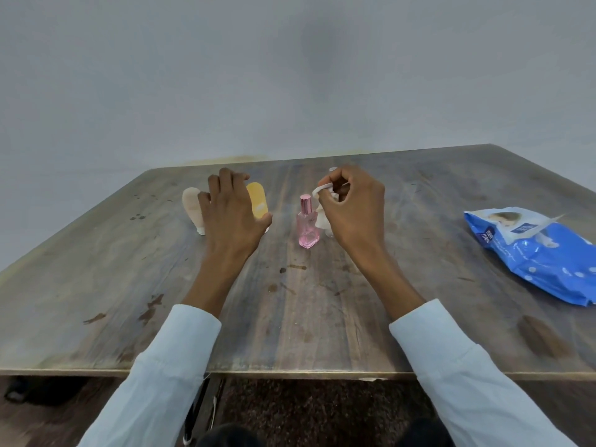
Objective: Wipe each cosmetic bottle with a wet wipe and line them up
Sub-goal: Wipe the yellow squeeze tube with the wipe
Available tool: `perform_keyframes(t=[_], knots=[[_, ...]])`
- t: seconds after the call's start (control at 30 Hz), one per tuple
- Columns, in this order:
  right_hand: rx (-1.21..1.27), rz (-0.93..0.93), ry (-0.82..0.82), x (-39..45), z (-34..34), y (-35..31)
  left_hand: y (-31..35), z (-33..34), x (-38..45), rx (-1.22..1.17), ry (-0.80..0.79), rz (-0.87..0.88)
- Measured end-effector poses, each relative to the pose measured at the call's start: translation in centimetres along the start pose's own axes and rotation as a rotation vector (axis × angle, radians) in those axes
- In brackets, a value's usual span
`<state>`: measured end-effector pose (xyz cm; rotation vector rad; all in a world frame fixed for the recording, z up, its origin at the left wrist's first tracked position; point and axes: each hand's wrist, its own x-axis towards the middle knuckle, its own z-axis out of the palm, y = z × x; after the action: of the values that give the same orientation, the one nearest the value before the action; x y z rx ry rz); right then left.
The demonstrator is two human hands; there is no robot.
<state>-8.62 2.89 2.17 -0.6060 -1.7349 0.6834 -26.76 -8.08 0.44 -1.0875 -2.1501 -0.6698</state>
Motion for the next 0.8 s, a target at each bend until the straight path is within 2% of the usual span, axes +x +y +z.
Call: perform_keyframes(t=[0.4,0.8], knots=[[0.000,-0.009,-0.005,0.0,-0.1,-0.2,0.0,0.6,-0.9,0.128,-0.134,0.015],[-0.001,-0.017,-0.015,-0.1,0.0,-0.1,0.0,2.0,2.3,0.200,-0.249,0.068]])
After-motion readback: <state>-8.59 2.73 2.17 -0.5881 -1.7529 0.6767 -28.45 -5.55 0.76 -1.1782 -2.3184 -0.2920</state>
